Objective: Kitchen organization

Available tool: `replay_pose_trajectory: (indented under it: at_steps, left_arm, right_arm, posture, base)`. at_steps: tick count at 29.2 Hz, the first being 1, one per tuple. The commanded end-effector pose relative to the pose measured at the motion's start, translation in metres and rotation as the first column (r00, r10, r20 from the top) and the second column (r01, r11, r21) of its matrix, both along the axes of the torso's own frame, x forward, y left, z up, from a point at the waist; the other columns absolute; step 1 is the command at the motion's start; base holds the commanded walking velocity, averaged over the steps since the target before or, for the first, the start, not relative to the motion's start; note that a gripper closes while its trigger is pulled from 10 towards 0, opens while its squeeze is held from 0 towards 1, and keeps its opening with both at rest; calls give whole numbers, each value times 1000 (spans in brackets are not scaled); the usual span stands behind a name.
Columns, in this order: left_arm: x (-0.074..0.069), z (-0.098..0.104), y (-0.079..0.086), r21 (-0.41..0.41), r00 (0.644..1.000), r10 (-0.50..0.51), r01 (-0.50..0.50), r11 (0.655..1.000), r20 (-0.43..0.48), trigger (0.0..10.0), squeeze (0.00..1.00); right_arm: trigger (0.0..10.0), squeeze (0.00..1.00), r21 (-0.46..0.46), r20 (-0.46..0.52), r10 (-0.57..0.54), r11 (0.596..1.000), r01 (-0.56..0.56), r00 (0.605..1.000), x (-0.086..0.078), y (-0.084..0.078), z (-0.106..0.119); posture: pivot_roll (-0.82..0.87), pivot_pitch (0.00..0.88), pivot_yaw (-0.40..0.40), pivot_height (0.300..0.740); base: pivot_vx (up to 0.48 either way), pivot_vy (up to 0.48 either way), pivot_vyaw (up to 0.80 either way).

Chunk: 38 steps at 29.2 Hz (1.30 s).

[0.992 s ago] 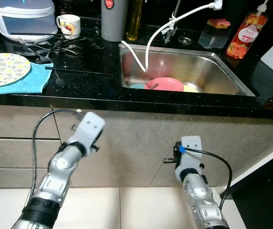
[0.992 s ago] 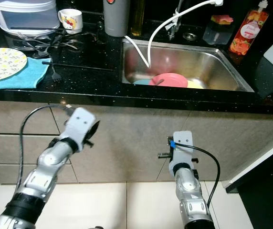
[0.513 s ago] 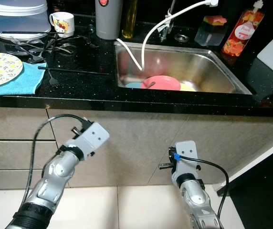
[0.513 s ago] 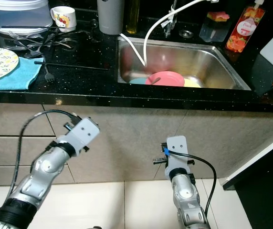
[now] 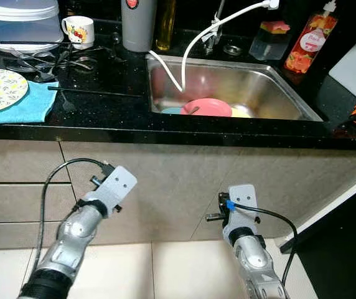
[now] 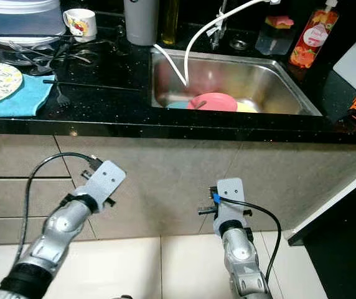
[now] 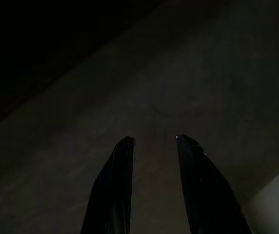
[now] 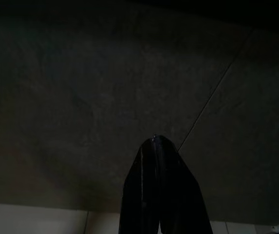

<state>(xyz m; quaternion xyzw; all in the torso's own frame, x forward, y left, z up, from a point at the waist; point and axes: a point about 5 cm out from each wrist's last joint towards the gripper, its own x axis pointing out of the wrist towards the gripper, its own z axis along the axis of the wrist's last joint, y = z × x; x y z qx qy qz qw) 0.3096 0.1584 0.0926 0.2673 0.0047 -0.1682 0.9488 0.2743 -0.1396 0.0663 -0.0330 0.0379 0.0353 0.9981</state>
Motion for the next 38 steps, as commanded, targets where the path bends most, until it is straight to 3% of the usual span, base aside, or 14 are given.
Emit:
replay_pose_trajectory:
  at_steps: [1, 9, 16, 38]
  left_arm:
    - [1, -11, 4, -30, 997, 39, -41, 999, -65, 10000, 0]
    - [4, -26, 20, -42, 983, 139, -145, 989, -124, 10000, 0]
    - [4, -31, 14, -53, 983, 115, -124, 991, -141, 10000, 0]
    - [8, -32, 9, -40, 988, 95, -101, 994, -120, 10000, 0]
  right_arm:
    - [10000, 0, 5, -47, -32, 999, 33, 998, -2, -7, -10]
    - [10000, 0, -16, -159, -113, 994, 112, 981, -15, -29, -38]
    - [10000, 0, -21, -139, -81, 997, 79, 987, -15, -18, -36]
    - [10000, 0, -30, -117, -70, 997, 67, 991, -5, -18, -34]
  posture:
    - [113, 61, -117, 740]
    - [110, 47, -120, 740]
    - [106, 39, -120, 740]
    - [113, 29, -118, 740]
  base:
    - [0, 0, 0]
    - [0, 0, 0]
    - [0, 0, 0]
    - [0, 0, 0]
